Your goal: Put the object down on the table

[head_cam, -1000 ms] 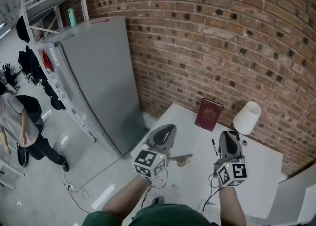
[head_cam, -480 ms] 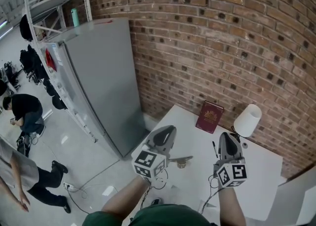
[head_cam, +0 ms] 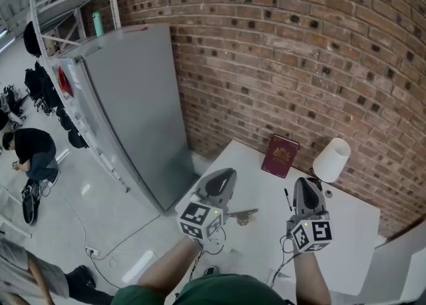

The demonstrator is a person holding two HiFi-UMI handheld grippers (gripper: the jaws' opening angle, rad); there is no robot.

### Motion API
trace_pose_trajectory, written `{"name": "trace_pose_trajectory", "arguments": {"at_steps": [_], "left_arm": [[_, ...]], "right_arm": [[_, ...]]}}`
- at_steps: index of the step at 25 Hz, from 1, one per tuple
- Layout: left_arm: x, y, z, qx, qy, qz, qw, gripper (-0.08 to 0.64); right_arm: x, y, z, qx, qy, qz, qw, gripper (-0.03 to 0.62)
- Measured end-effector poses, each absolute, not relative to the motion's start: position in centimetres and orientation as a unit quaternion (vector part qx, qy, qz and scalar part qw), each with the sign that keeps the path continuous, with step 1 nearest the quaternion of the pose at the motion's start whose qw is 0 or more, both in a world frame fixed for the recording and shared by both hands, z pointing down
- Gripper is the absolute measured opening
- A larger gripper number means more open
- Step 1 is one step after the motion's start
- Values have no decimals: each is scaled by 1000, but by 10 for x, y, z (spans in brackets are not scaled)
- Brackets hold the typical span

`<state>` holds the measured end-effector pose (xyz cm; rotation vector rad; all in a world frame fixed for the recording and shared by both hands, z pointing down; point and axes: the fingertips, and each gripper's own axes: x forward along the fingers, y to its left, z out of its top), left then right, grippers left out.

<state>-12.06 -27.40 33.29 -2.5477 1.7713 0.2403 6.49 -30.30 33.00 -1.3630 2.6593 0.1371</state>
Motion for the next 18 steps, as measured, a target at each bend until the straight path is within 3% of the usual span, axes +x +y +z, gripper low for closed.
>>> {"name": "trace_pose_trajectory", "arguments": {"at_steps": [18], "left_arm": [[-110,-276,336,-817,573,62,16,25]], "right_arm": [[78,-304,333,-456,886,38,81,0]]}}
